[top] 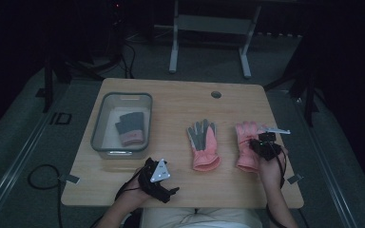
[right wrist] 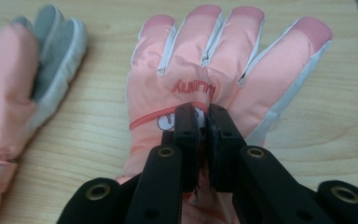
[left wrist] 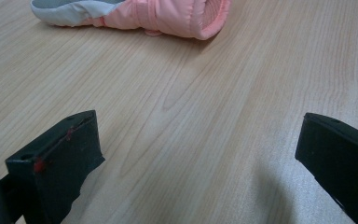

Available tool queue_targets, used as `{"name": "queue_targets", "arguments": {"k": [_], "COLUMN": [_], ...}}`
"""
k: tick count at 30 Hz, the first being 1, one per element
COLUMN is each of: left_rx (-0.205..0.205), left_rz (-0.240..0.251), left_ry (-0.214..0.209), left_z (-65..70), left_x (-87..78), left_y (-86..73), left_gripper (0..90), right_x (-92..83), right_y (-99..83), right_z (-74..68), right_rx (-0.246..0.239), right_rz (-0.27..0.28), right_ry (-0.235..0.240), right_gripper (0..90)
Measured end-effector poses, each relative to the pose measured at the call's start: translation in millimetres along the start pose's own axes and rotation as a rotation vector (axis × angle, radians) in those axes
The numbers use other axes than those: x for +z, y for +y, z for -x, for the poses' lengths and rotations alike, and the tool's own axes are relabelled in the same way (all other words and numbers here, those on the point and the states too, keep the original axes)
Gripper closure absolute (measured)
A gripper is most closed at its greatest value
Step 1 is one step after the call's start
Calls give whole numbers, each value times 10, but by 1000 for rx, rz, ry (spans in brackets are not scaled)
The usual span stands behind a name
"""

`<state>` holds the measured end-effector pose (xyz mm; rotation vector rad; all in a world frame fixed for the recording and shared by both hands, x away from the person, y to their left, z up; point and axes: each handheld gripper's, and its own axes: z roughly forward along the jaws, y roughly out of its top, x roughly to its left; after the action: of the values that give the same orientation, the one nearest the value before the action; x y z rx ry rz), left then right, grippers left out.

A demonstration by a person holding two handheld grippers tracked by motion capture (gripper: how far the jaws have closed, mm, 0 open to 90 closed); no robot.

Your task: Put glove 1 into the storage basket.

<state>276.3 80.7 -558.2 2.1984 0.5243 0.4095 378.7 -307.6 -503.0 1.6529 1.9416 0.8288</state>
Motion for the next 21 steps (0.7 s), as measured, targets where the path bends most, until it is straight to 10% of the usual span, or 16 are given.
{"name": "queue_targets", "arguments": {"k": [13, 21], "left_rx": [-2, -5], "left_rz": [-3, -4], "left_ry": [-5, -7], "left_z": [-1, 2], "left_x": [-3, -2], "left_y": [-3, -2], "left_gripper": [0, 0], "right_x": [163, 0], "right_y": [-33, 124], "right_z": [25, 140], "right_rx": [-61, -240], "right_rz": [-18, -13], "right_ry": [35, 144], "right_gripper": [742, 623]}}
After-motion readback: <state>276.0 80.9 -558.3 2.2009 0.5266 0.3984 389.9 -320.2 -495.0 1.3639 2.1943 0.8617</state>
